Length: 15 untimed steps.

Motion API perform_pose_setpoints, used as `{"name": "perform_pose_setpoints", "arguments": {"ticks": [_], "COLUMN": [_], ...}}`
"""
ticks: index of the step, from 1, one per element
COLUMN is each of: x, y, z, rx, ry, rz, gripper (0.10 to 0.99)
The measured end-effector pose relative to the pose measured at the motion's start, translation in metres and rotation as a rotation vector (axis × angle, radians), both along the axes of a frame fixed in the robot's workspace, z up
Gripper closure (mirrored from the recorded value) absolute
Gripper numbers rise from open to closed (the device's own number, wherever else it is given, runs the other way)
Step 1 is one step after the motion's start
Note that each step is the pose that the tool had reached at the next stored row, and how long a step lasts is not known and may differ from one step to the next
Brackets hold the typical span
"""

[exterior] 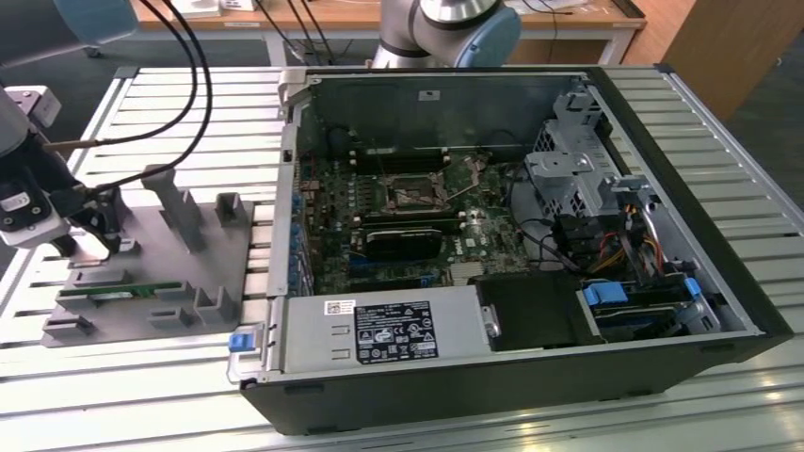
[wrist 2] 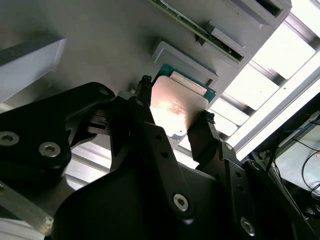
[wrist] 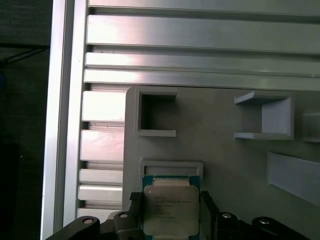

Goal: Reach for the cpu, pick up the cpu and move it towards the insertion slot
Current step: 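Pick up the cpu and move it towards the insertion slot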

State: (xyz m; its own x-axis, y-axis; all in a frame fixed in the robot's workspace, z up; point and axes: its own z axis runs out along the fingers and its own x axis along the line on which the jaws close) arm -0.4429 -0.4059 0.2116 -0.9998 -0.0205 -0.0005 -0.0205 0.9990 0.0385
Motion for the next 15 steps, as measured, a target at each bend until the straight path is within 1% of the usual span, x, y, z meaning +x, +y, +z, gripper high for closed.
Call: {"name": "perform_pose_setpoints", "arguments": {"ticks": [15], "x": [0.0], "y": [0.0004], "z": [0.0075], "rx": [-0.001], "ry": [0.0001], "rz": [0.0], "gripper": [0.545]}}
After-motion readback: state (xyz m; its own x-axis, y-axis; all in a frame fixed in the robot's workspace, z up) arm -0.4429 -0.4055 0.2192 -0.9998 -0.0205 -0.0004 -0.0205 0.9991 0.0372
